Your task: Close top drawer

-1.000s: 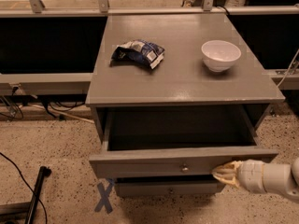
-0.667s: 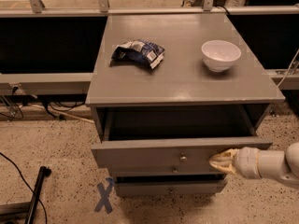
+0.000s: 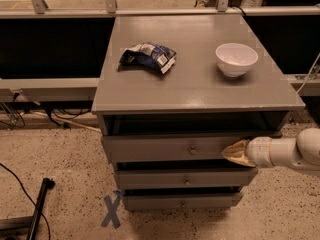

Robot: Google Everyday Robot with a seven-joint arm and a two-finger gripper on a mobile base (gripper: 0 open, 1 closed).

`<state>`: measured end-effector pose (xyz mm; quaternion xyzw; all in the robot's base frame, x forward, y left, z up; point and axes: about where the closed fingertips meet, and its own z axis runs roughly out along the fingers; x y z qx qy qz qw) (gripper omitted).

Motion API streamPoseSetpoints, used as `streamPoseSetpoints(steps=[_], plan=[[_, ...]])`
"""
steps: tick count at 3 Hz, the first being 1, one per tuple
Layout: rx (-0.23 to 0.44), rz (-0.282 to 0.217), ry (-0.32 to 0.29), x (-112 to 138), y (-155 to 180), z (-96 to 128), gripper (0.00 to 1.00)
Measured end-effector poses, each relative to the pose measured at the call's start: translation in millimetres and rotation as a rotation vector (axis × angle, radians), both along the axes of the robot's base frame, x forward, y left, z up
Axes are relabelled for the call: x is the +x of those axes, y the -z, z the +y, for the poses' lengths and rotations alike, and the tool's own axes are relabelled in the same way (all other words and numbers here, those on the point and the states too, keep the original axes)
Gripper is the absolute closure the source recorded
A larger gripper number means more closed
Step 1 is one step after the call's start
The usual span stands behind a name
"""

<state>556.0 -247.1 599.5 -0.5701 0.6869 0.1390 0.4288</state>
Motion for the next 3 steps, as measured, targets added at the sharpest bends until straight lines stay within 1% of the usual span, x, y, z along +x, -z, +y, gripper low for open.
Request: streamPoseSetpoints(steps=[1,2,3], plan=[[0.001,0.006,-0.002,6.4,3.4,-5.3,1.00],[0.001,0.006,-0.002,6.4,3.4,-5.3,1.00],[0.019,-0.006,-0.025,-40.0,-5.0,-10.6,1.00]])
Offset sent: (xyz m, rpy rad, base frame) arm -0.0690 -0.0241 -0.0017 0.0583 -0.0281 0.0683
